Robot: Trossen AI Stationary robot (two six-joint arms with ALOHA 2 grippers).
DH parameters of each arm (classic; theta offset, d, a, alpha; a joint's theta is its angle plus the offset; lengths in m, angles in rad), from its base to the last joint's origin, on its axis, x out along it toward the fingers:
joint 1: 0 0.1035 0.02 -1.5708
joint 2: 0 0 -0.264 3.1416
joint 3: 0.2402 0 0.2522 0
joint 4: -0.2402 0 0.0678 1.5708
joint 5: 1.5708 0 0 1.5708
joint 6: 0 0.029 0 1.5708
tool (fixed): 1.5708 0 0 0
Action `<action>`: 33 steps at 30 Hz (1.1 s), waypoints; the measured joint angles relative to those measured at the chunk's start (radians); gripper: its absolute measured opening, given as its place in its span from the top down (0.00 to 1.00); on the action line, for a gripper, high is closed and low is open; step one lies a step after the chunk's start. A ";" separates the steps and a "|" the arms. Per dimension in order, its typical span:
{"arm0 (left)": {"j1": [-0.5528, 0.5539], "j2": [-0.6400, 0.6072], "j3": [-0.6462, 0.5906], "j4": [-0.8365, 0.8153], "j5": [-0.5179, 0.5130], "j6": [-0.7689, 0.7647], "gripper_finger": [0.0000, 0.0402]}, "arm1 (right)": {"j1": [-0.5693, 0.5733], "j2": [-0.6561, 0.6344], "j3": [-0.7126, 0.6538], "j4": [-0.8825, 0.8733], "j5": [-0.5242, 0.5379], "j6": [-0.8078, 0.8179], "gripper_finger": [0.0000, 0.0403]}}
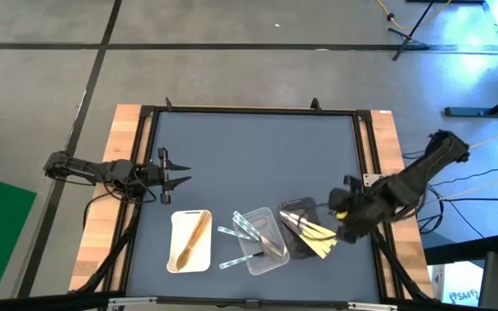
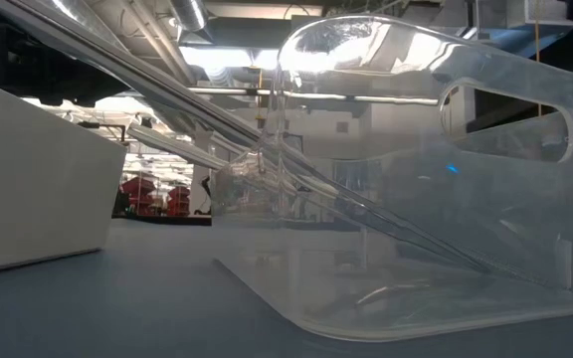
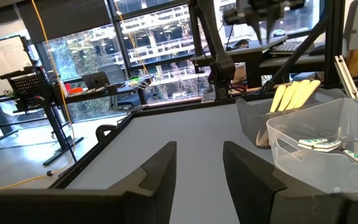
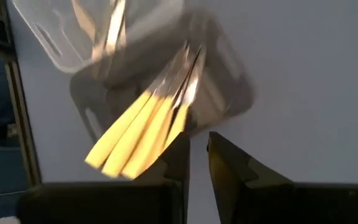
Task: Sort silverware by color (type)
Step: Return to Home Position
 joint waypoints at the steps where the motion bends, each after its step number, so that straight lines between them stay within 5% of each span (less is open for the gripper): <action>1: 0.000 0.000 0.000 0.000 0.000 0.000 0.69 | -0.007 -0.029 0.000 0.001 0.023 -0.033 0.89; 7: 0.000 0.000 0.000 0.000 0.000 0.000 0.69 | -0.091 -0.204 0.000 0.003 0.139 -0.275 0.89; 18: 0.000 0.000 0.000 0.000 0.000 0.000 0.69 | -0.276 -0.440 -0.003 0.115 0.164 -0.644 0.89; 24: 0.000 0.000 0.000 0.000 0.000 0.000 0.69 | -0.371 -0.554 -0.169 0.327 0.042 -0.877 0.89; 33: 0.000 0.000 0.000 0.000 0.000 0.000 0.69 | -0.501 -0.843 -0.434 0.438 -0.005 -0.872 0.89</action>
